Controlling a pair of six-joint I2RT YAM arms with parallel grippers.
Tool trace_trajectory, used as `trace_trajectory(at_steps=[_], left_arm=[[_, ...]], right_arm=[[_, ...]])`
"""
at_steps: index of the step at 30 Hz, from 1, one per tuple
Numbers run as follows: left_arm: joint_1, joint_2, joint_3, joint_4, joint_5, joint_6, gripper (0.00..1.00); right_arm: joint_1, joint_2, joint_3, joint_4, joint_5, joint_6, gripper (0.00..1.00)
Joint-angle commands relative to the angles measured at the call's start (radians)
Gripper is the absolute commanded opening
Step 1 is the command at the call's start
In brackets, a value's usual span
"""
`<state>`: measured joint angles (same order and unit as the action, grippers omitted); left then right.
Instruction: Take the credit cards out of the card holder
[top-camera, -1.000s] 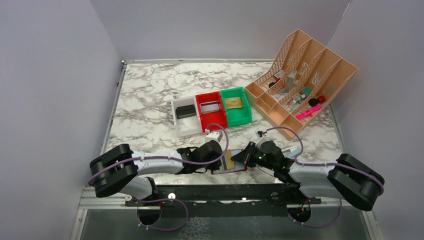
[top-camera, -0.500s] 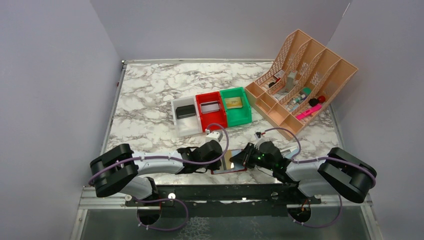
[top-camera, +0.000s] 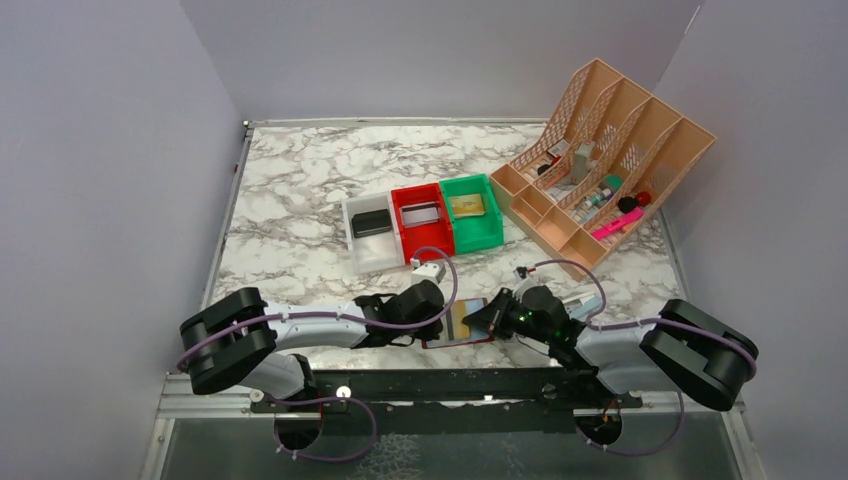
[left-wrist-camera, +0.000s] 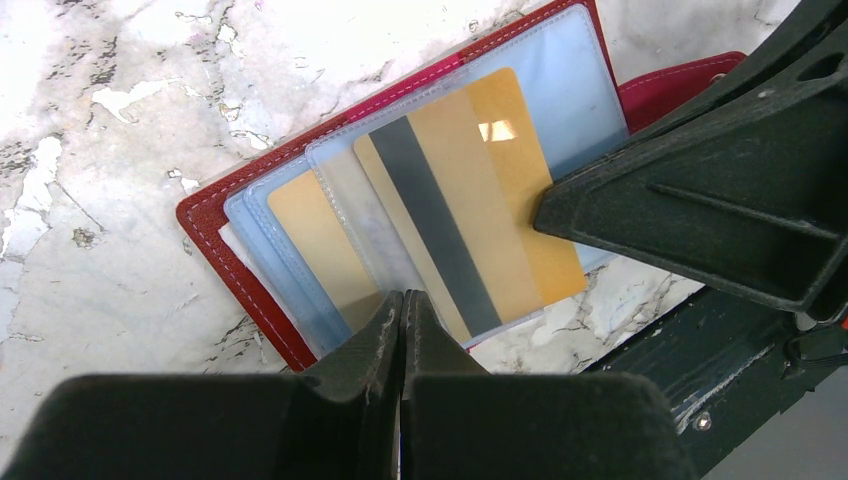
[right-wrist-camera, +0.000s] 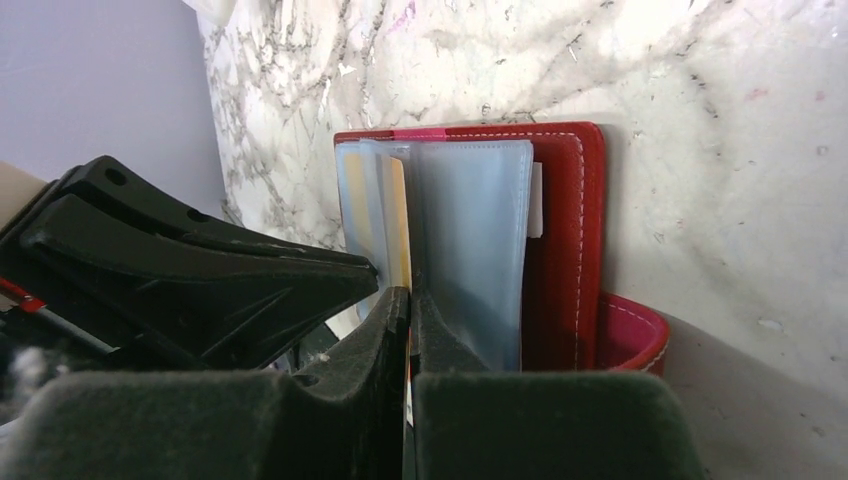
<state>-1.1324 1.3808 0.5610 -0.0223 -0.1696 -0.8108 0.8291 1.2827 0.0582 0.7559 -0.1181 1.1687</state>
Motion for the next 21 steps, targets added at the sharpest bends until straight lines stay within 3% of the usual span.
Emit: trace_trajectory(at_steps=[1,9,21], left_arm=[[-0.003,0.021,-0.042,-0.110,-0.031,0.012,0.01],[-0.004,0.023,-0.047,-0.100,-0.027,0.011,0.01],[-0.008,0.030,-0.047,-0.099,-0.021,0.007,0.01]], right_arm=[[-0.005,-0.066,-0.021,-0.079,0.083,0.016,0.06],[-0.005,-0.124,-0.034,-0.114,0.097,0.014,0.13],[-0.005,-0.012,-0.026,-0.005,0.047,0.022,0.30]])
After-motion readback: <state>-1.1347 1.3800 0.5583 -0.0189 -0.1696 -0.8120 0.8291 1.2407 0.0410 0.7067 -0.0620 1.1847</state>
